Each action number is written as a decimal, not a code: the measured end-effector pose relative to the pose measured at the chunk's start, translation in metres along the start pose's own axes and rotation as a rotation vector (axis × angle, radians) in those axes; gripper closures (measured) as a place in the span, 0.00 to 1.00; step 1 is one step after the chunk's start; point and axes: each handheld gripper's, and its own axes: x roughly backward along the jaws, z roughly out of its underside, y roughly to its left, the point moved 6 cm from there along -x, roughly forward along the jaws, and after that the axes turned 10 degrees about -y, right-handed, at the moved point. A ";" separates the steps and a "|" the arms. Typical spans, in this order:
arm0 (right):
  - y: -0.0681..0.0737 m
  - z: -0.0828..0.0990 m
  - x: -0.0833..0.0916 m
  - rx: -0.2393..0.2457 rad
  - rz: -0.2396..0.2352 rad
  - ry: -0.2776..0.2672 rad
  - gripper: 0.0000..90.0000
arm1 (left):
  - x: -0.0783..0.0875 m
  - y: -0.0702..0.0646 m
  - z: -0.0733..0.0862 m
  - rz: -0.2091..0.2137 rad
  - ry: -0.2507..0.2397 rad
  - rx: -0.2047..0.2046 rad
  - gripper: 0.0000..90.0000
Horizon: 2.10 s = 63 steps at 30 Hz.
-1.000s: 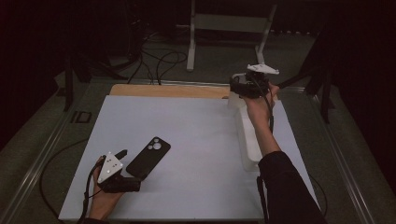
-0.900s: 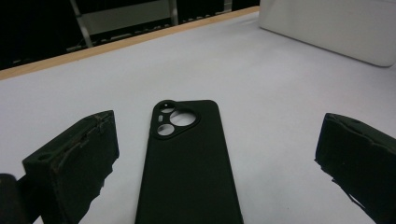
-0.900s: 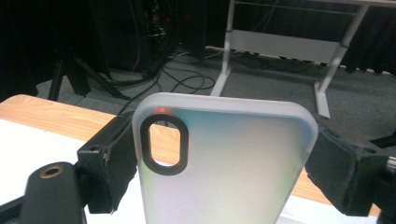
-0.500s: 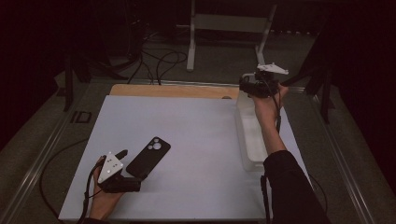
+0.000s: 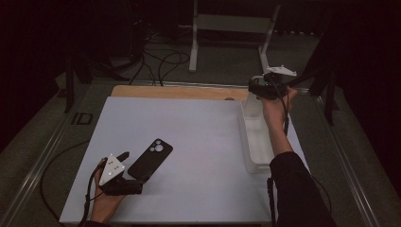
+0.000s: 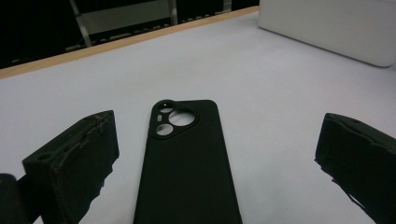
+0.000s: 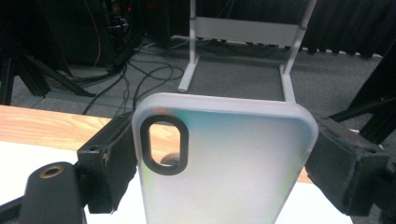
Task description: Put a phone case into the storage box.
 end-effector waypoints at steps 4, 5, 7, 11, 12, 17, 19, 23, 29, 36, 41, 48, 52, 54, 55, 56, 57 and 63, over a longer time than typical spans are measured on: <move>-0.002 0.005 -0.004 -0.006 0.010 0.013 0.18 | 0.000 0.000 0.000 0.000 0.000 -0.001 0.00; -0.002 0.007 -0.005 -0.008 0.011 0.019 0.18 | 0.000 0.000 0.000 0.000 0.000 0.001 0.00; -0.002 0.013 -0.009 -0.008 0.017 0.035 0.18 | 0.000 0.000 0.000 0.000 -0.001 0.001 0.00; -0.001 0.021 -0.013 -0.002 0.019 0.054 0.18 | 0.000 0.000 0.000 0.001 -0.001 0.000 0.00; -0.001 0.025 -0.015 0.000 0.022 0.064 0.18 | 0.000 0.000 0.000 0.001 -0.002 0.001 0.00; -0.001 0.028 -0.016 0.000 0.020 0.071 0.18 | 0.001 0.000 0.000 -0.001 -0.005 0.004 0.00; 0.001 0.040 -0.021 0.001 0.015 0.103 0.18 | 0.001 0.000 0.000 -0.001 -0.005 0.003 0.00; 0.003 0.050 -0.023 0.009 0.019 0.130 0.18 | 0.001 0.000 0.000 0.000 -0.003 0.001 0.00; 0.005 0.057 -0.026 0.010 0.025 0.153 0.18 | 0.001 0.000 0.000 0.000 -0.002 0.000 0.00; 0.004 0.064 -0.029 0.015 0.036 0.179 0.18 | 0.001 0.000 0.000 0.001 -0.003 0.002 0.00; 0.003 0.069 -0.031 0.008 0.041 0.191 0.18 | 0.001 -0.001 0.000 0.003 -0.001 0.000 0.00; 0.001 0.070 -0.037 -0.012 0.026 0.215 0.13 | 0.001 -0.001 0.000 0.003 -0.002 0.000 0.00; 0.001 0.071 -0.038 -0.020 0.028 0.208 0.10 | 0.001 0.000 0.000 0.001 -0.002 0.001 0.00; 0.000 0.070 -0.038 -0.014 0.034 0.203 0.10 | 0.001 0.000 0.000 0.001 -0.001 0.001 0.00; 0.000 0.069 -0.037 -0.015 0.035 0.197 0.10 | 0.001 0.000 0.000 0.002 -0.002 0.000 0.00; -0.001 0.068 -0.036 -0.019 0.038 0.191 0.10 | 0.001 -0.001 0.000 0.003 -0.001 0.000 0.00; -0.001 0.067 -0.036 -0.025 0.034 0.185 0.10 | 0.001 -0.001 0.000 0.002 -0.001 0.000 0.00; -0.001 0.060 -0.031 -0.026 0.033 0.152 0.10 | 0.000 -0.001 0.000 0.003 -0.002 0.001 0.00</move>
